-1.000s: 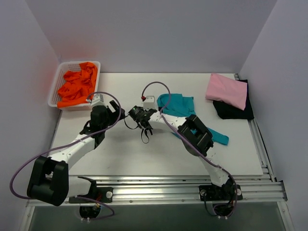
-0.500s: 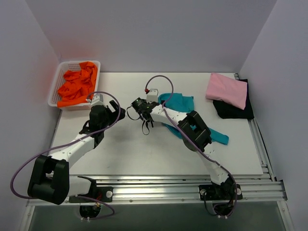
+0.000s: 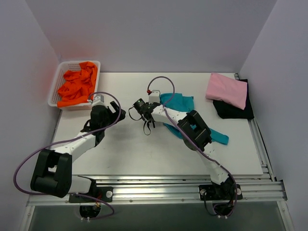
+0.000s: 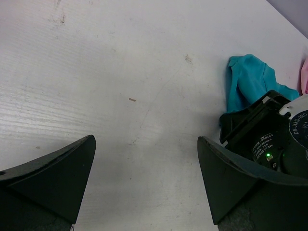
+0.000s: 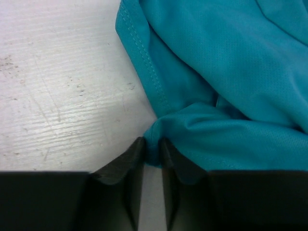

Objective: Fold and stack the t-shirts
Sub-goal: Flatten out the tshirt

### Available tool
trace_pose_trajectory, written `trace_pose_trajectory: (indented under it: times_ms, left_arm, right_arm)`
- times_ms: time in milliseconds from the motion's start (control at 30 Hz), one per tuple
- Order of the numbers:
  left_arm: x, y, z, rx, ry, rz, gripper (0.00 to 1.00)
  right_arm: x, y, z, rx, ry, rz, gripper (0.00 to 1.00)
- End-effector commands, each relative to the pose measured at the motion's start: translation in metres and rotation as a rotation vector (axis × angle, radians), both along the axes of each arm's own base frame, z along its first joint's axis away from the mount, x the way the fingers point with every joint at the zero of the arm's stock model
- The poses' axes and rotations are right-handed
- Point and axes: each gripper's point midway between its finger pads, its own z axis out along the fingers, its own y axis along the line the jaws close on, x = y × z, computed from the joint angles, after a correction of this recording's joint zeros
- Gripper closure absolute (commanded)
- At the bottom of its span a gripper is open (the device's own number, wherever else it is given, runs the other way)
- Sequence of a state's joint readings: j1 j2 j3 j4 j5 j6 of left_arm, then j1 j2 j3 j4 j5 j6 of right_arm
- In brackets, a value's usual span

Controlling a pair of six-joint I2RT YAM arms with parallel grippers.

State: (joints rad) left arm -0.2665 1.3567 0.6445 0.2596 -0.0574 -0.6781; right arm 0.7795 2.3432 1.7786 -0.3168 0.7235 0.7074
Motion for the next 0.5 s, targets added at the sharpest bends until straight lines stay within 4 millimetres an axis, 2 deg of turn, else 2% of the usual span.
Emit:
trace_pose_trajectory:
  times_ms: [0, 67, 200, 300, 333, 400, 433, 467]
  left_arm:
    - [0.009, -0.002, 0.014, -0.033, -0.057, -0.003, 0.04]
    - [0.008, -0.002, 0.014, -0.031, -0.059, -0.002, 0.04]
    - [0.009, 0.001, 0.012, -0.024, -0.054, 0.005, 0.04]
    - [0.012, 0.001, 0.013, -0.016, -0.058, 0.008, 0.04]
    - [0.013, 0.001, 0.014, -0.014, -0.058, 0.009, 0.04]
    - [0.015, 0.001, 0.017, -0.01, -0.062, 0.008, 0.04]
    - [0.018, 0.0, 0.021, -0.011, -0.07, 0.006, 0.04]
    - [0.019, 0.0, 0.026, -0.012, -0.079, 0.004, 0.04]
  right_arm:
    - [-0.004, -0.019, -0.005, -0.042, 0.022, -0.033, 0.89]
    - [-0.005, -0.022, -0.009, -0.044, 0.032, -0.039, 1.0]
    - [-0.004, -0.029, -0.008, -0.046, 0.031, -0.051, 1.0]
    - [-0.002, -0.03, 0.013, -0.041, -0.009, -0.061, 1.0]
    - [-0.003, -0.032, 0.025, -0.048, -0.022, -0.065, 1.0]
    - [0.0, -0.031, 0.076, -0.013, -0.1, -0.074, 1.0]
    - [-0.001, -0.035, 0.118, 0.006, -0.165, -0.088, 1.0]
    - [-0.004, -0.037, 0.141, 0.02, -0.201, -0.09, 1.0]
